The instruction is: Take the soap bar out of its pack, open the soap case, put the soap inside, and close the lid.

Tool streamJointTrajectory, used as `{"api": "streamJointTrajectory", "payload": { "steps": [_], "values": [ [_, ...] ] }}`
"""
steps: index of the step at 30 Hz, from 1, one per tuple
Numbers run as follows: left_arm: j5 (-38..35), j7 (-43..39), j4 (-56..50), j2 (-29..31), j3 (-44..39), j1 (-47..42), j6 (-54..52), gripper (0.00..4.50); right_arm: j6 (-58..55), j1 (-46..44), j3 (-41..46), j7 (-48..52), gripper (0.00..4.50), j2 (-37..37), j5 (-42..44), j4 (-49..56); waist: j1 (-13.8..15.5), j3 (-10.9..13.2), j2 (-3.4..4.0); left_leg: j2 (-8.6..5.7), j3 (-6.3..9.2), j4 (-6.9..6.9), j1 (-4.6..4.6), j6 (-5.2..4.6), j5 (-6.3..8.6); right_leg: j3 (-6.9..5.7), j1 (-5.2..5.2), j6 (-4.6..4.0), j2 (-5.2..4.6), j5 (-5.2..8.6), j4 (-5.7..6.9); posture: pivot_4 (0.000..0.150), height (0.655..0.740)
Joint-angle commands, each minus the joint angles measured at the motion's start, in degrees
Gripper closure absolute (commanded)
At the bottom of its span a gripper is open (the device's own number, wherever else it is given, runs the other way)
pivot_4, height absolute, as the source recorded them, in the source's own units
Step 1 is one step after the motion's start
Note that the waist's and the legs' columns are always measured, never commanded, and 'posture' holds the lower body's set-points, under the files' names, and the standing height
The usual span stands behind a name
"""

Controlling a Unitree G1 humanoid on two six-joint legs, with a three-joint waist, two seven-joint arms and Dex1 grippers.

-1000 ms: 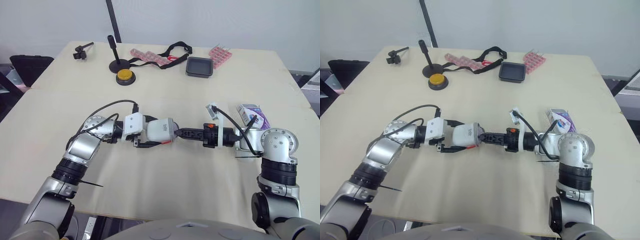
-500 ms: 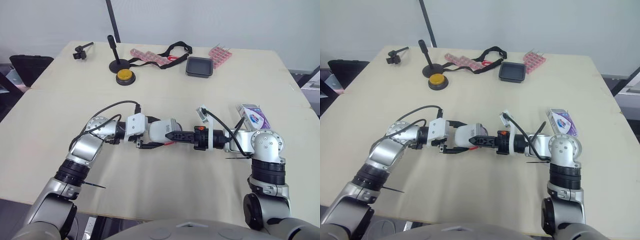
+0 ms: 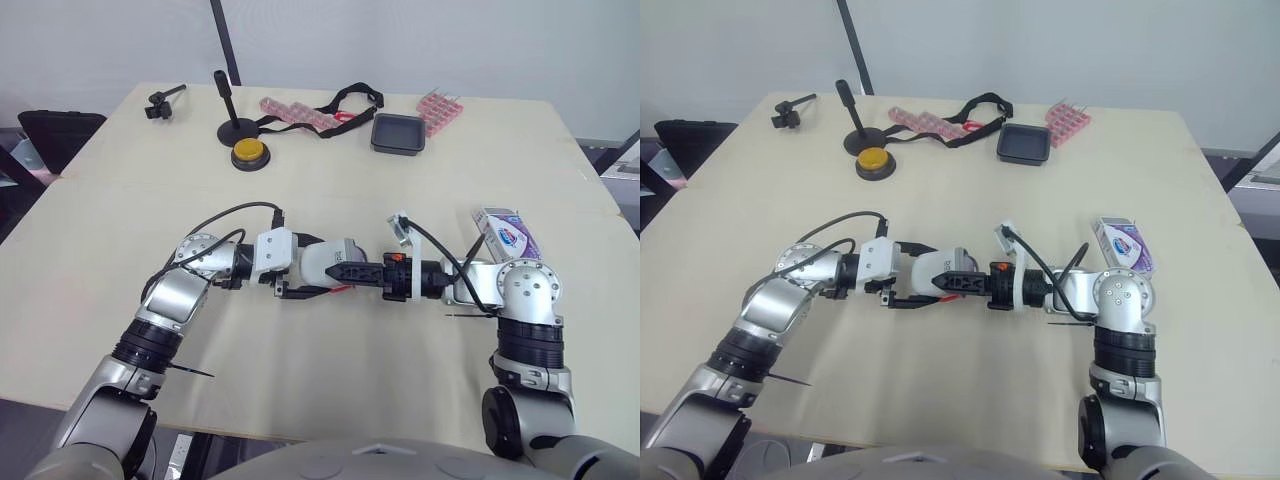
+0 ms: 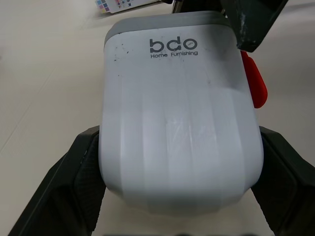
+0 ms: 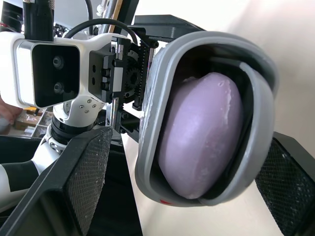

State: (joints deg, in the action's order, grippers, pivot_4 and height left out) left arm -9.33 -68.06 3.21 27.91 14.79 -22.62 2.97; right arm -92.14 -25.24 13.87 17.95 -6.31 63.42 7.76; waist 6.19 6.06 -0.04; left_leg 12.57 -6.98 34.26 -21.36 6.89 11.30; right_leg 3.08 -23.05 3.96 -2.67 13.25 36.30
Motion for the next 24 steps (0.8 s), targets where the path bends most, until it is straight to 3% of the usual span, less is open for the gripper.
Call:
{"api": "streamJointTrajectory", "payload": {
  "steps": [1, 7, 8, 21, 23, 24],
  "values": [
    [-1.1, -0.1, -2.4, 0.3, -0.4, -0.3, 0.8, 1.03, -0.4, -0.6, -0.1, -0.1, 0.28, 0.5, 1.3, 0.8, 0.0, 0.0, 0.0, 0.0, 0.0, 0.0, 0.0, 0.0, 0.0, 0.0, 0.0, 0.0, 0.0, 0.0, 0.0, 0.15, 0.7395],
    [-0.9, -0.1, -2.3, 0.3, -0.2, -0.1, 0.9, 1.03, 0.1, -1.5, 0.6, -0.4, 2.18, 1.0, 0.7, 0.1, 0.0, 0.0, 0.0, 0.0, 0.0, -0.01, 0.0, 0.0, 0.0, -0.01, 0.0, 0.0, 0.0, 0.0, -0.01, 0.15, 0.7395],
    [-0.8, -0.1, -2.3, 0.3, -0.1, 0.0, 0.9, 1.03, 0.3, -1.6, 0.7, -0.4, 2.34, 1.2, 0.6, -0.1, 0.0, 0.0, 0.0, 0.0, 0.0, -0.01, 0.0, 0.01, 0.0, -0.01, 0.0, 0.0, 0.0, 0.0, -0.01, 0.15, 0.7395],
    [-2.5, -2.5, -2.9, 1.4, 0.3, 0.5, -0.2, 1.03, 0.4, -1.5, 1.0, 0.0, 2.34, 2.4, 1.5, 0.1, -0.1, 0.0, 0.0, 0.0, 0.0, -0.05, 0.0, 0.01, 0.0, -0.03, 0.0, 0.0, -0.01, 0.0, -0.04, 0.15, 0.7395],
    [-2.9, -3.4, -3.1, 1.9, 0.6, 0.5, -1.2, 0.03, 0.4, -1.5, 1.2, 0.0, 2.34, 2.5, 1.6, 0.2, -0.1, 0.0, 0.01, 0.0, 0.0, -0.06, 0.01, 0.02, -0.01, -0.03, 0.0, 0.0, -0.01, 0.0, -0.04, 0.15, 0.7395],
    [-2.9, -3.6, -3.1, 2.1, 0.7, 0.4, -1.5, 0.01, 0.4, -1.4, 1.2, -0.1, 2.34, 2.6, 1.7, 0.3, -0.1, 0.0, 0.0, 0.0, 0.0, -0.07, 0.01, 0.02, -0.01, -0.03, 0.0, 0.0, -0.01, 0.0, -0.04, 0.15, 0.7395]
  ]
}}
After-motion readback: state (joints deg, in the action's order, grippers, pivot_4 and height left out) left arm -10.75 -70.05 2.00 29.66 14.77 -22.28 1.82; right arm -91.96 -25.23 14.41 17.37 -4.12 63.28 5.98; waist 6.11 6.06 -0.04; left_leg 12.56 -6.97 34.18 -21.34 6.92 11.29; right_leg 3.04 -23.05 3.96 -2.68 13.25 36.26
